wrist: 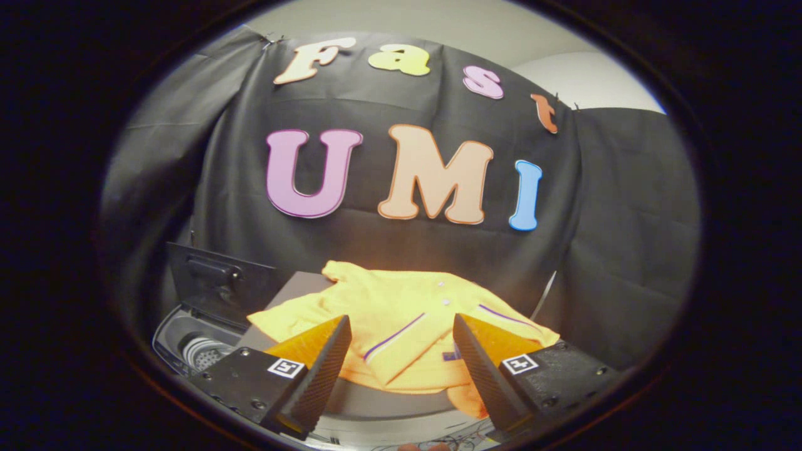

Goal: Put the clothes into the washing machine and then close the washing machine lid.

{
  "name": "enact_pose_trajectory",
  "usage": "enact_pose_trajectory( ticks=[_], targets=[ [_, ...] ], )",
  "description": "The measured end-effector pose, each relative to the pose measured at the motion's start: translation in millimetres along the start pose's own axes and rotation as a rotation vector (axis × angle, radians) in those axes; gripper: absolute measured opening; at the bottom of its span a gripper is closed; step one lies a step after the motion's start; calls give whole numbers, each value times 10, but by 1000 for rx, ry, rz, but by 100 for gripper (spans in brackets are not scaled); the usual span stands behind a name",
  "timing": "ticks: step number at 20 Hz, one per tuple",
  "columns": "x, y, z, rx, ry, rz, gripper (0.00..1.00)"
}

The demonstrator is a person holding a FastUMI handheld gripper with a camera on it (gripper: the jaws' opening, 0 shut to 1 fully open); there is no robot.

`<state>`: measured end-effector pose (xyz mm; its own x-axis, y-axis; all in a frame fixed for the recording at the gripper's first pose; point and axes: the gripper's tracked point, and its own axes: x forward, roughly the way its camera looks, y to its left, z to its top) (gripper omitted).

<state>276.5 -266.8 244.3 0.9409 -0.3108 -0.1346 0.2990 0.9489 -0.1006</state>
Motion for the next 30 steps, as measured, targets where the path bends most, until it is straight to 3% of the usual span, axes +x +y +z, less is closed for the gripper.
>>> enact_pose_trajectory(
  ticks=[6, 11, 12, 18, 20, 24, 30],
  targets=[
    [462, -359, -149, -28, 154, -88, 99],
    [684, -437, -434, -69, 279, -96, 97],
    [729, -438, -352, -50, 240, -94, 98],
    [761, -331, -442, -3, 277, -59, 30],
    [751, -297, -392, 44, 272, -41, 14],
    [687, -182, -131, 269, 190, 16, 8],
    [497, 250, 462, 220, 116, 116, 4]
  ],
)
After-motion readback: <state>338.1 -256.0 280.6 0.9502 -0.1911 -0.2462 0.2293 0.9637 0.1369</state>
